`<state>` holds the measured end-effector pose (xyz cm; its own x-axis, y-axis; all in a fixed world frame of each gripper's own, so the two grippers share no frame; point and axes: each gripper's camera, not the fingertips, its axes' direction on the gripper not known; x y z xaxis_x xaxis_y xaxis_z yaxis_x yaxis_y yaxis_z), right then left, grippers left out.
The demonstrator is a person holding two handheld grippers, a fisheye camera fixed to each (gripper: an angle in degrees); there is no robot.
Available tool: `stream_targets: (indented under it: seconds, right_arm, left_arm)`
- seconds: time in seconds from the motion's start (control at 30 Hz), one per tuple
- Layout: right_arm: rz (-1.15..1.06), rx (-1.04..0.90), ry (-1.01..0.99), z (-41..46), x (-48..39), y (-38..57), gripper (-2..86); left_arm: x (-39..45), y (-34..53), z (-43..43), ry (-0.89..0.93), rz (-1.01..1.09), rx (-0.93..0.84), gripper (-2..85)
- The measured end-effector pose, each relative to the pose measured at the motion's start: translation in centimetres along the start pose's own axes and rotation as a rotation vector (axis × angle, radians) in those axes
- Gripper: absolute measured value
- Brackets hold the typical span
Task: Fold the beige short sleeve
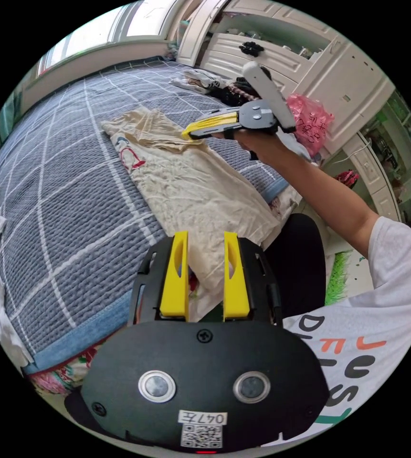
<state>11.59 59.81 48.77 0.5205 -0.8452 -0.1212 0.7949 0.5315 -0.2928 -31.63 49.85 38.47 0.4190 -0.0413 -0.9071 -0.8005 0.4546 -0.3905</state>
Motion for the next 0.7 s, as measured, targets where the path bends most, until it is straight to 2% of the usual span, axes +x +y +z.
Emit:
stream_targets:
  seconds: [0.1,0.23,0.37,0.5,0.7]
  right_arm:
    - [-0.060,-0.142,-0.044,0.6,-2.2,-0.8,-0.2]
    - [-0.081,0.049,0.034,-7.9,-4.8,0.7,2.8]
    - [-0.103,-0.005,0.011,-15.7,-9.8,5.0,8.7]
    - [-0.102,-0.078,-0.024,-18.0,-14.3,8.8,9.5]
    - [-0.339,-0.128,0.034,-18.6,-20.9,9.3,9.9]
  left_arm:
    - [0.0,0.3,-0.2,-0.034,0.023,-0.014,11.4]
    - [0.6,1.8,-0.1,-0.061,0.080,-0.058,13.1]
    - [1.8,4.0,0.4,-0.061,0.123,-0.095,14.3]
    - [2.9,5.5,0.8,-0.130,0.118,-0.069,14.1]
    - [4.7,7.2,1.0,-0.165,0.149,-0.106,13.4]
